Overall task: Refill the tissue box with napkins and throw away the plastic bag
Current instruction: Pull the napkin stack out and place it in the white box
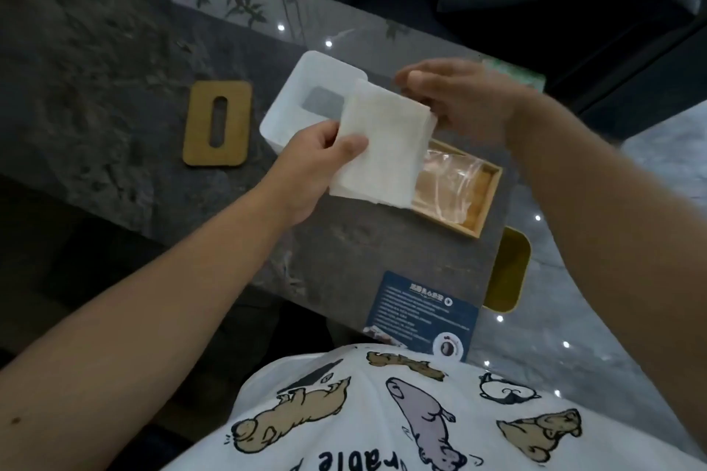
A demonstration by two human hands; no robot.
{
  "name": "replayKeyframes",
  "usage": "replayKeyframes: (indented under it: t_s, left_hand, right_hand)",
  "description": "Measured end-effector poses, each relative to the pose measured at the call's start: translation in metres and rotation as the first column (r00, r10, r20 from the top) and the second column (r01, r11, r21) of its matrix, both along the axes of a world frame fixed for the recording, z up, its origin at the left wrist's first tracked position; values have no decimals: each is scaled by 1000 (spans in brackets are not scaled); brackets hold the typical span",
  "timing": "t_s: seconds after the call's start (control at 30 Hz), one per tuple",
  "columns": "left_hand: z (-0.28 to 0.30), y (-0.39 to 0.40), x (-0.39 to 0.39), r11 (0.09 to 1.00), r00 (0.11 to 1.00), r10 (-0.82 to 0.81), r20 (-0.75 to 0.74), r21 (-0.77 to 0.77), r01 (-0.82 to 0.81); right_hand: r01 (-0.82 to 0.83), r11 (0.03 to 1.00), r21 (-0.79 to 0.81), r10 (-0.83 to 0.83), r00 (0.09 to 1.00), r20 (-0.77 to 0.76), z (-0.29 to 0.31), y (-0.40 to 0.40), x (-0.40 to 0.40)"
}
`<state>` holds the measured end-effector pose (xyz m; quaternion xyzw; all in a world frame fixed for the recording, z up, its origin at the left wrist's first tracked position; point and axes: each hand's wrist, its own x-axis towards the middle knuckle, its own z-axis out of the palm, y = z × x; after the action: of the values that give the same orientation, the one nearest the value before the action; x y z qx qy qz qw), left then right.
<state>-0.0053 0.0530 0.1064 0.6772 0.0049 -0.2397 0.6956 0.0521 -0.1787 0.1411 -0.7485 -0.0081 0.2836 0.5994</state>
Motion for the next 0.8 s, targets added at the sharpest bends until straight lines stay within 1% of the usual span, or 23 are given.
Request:
replayKeyframes:
  t_s: [0.03,0.07,0.13,0.2,0.27,0.33,0.43,0.5,0.57,0.67,0.73,0.8]
  left_hand:
    - [0,10,5,998,999,33,-34,-54,-35]
    - [-1,19,11,993,996,57,-68,-104,-64]
    - [-3,38,25,983,991,78,-112,-156,-95]
    - [-6,57,41,983,989,65,-130,-162,-86]
    - [-10,72,56,987,989,42,-140,-150,-64]
    - [-15,84,73,991,988,42,-150,-119,-61]
    - [-22,97,97,998,984,14,-178,-56,-24]
    - [-28,102,112,999,981,-38,-189,24,43]
    - [-34,104,126,982,983,-104,-149,140,125]
    - [-40,104,144,919,977,-196,-85,331,213]
    - [-41,102,153,844,964,-265,-10,480,237]
    - [-43,98,160,759,937,-344,65,607,236]
  right_hand:
    - [102,986,130,-89,991,-97,-10,8,-2]
    - [164,963,213,-123,973,-195,-20,18,-5]
    - [225,922,315,-117,938,-326,-36,43,-13]
    - [305,869,389,-142,908,-394,-46,71,-15]
    - [375,830,413,-191,887,-421,-48,97,-10]
    - [434,824,365,-282,872,-399,-48,118,0]
    - [525,829,192,-455,834,-313,-48,138,16]
    - [562,820,108,-514,807,-290,-49,144,23]
    - [582,812,42,-551,790,-269,-52,147,27]
    - [602,796,-59,-597,768,-232,-58,147,35]
    - [605,784,-137,-620,759,-200,-63,148,42]
    - [586,773,-245,-625,770,-129,-69,149,48]
